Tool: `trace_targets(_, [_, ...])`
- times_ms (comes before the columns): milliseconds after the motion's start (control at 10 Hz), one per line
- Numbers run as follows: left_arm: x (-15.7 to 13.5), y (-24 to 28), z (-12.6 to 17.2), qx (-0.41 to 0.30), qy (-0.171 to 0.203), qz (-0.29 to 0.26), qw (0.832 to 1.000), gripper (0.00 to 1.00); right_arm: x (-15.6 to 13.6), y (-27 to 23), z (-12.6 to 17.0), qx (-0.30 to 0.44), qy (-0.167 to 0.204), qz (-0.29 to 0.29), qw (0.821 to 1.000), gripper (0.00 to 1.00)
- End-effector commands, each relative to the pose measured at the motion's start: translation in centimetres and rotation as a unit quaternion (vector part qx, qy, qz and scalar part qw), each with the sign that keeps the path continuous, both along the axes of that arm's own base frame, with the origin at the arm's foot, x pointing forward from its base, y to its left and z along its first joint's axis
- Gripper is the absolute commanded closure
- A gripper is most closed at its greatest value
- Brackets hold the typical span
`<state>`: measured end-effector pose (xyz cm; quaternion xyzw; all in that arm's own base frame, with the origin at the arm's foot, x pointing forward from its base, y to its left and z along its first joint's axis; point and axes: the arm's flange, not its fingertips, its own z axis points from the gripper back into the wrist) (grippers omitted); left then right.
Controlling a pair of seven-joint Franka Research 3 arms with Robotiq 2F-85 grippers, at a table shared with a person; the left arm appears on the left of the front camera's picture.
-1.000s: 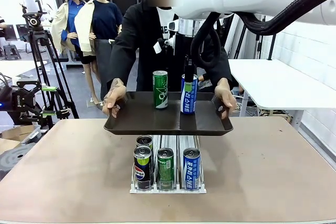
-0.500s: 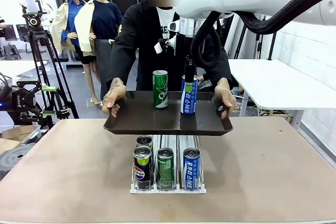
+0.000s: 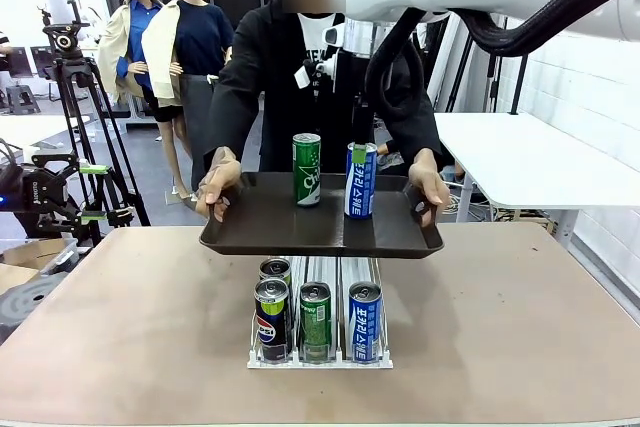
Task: Retrieve and hand over the desired beverage to the person.
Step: Place the picked can on the Handle tray extended by the person.
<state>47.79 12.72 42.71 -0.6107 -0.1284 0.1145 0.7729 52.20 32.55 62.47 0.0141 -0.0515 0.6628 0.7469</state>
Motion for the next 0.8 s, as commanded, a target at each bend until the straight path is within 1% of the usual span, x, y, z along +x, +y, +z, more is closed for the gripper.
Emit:
trace_targets(0, [-0.1, 0.0, 0.2, -0.004, -0.002, -0.003, 1.000, 0.00, -0.7, -1.2, 2.2, 0.010, -0.021, -0.012, 1.000, 0.00])
trace_targets(100, [-0.1, 0.0, 0.2, -0.004, -0.002, -0.003, 1.000, 0.00, -1.6, -1.9, 3.3, 0.011, -0.041, -0.019, 0.999, 0.00])
trace_targets(200, [-0.1, 0.0, 0.2, -0.004, -0.002, -0.003, 1.000, 0.00, -2.3, -2.4, 4.0, 0.011, -0.053, -0.024, 0.998, 0.00])
trace_targets(300, [-0.1, 0.0, 0.2, -0.004, -0.002, -0.003, 1.000, 0.00, -2.6, -2.8, 4.3, 0.012, -0.055, -0.027, 0.998, 0.00])
trace_targets(400, [-0.1, 0.0, 0.2, -0.004, -0.002, -0.003, 1.000, 0.00, -2.7, -3.2, 4.6, 0.015, -0.047, -0.034, 0.998, 0.00])
trace_targets(500, [-0.1, 0.0, 0.2, -0.004, -0.002, -0.003, 1.000, 0.00, -2.7, -3.3, 4.6, 0.010, -0.052, -0.062, 0.997, 0.00])
trace_targets(600, [-0.1, 0.0, 0.2, -0.004, -0.002, -0.003, 1.000, 0.00, -2.5, -2.8, 5.9, 0.011, -0.051, -0.021, 0.998, 0.00])
trace_targets(700, [-0.1, 0.0, 0.2, -0.004, -0.002, -0.003, 1.000, 0.00, -2.5, -2.8, 5.9, 0.011, -0.051, -0.021, 0.998, 0.00])
